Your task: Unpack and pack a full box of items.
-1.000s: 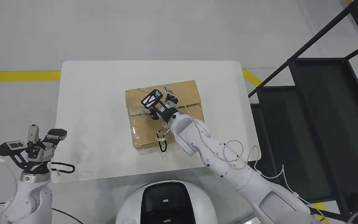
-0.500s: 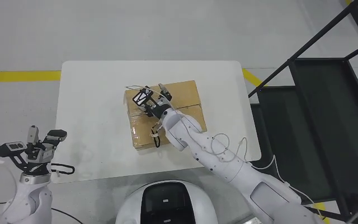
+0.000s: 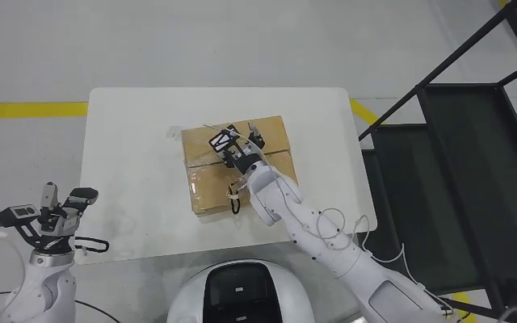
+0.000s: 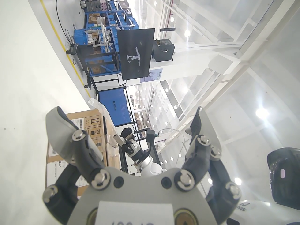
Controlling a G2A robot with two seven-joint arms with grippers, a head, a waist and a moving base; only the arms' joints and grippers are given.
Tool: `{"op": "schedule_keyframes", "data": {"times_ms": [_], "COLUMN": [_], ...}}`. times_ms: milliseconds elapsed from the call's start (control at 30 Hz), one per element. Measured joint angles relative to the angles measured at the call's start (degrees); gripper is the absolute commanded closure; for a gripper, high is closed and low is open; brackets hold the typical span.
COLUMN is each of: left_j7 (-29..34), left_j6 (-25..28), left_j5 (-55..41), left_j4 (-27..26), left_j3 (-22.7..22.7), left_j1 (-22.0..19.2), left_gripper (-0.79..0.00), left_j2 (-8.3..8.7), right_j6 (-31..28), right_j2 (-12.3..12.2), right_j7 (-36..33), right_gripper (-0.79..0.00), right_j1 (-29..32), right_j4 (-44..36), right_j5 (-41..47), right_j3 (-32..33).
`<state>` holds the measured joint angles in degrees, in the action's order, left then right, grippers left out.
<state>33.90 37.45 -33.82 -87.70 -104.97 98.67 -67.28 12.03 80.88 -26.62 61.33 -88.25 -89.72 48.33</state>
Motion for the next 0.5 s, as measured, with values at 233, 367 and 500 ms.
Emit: {"op": "schedule_keyframes", "data": {"times_ms": [233, 367, 500], "left_j7": [0.6, 1.0, 1.4], "left_j6": [0.1, 0.1, -0.2], "left_j5": [-0.1, -0.2, 0.2], "left_j4": [0.2, 0.5, 0.8], "left_j3": [0.2, 0.2, 0.3], "left_j1": [-0.2, -0.4, -0.7], "left_gripper": [-0.785, -0.785, -0.785], "left_j2": [-0.1, -0.13, -0.14], "right_j6": [0.9, 1.4, 1.8], "right_j2": [-0.2, -0.2, -0.2], "right_j7": [-0.3, -0.4, -0.4], "right_gripper": [-0.785, -0.785, -0.785], "right_j1": [3.0, 4.1, 5.2], "right_j4": [-2.3, -2.9, -3.6], "right_j5": [-1.5, -2.1, -2.7], "right_j3": [2.5, 3.5, 4.6]}}
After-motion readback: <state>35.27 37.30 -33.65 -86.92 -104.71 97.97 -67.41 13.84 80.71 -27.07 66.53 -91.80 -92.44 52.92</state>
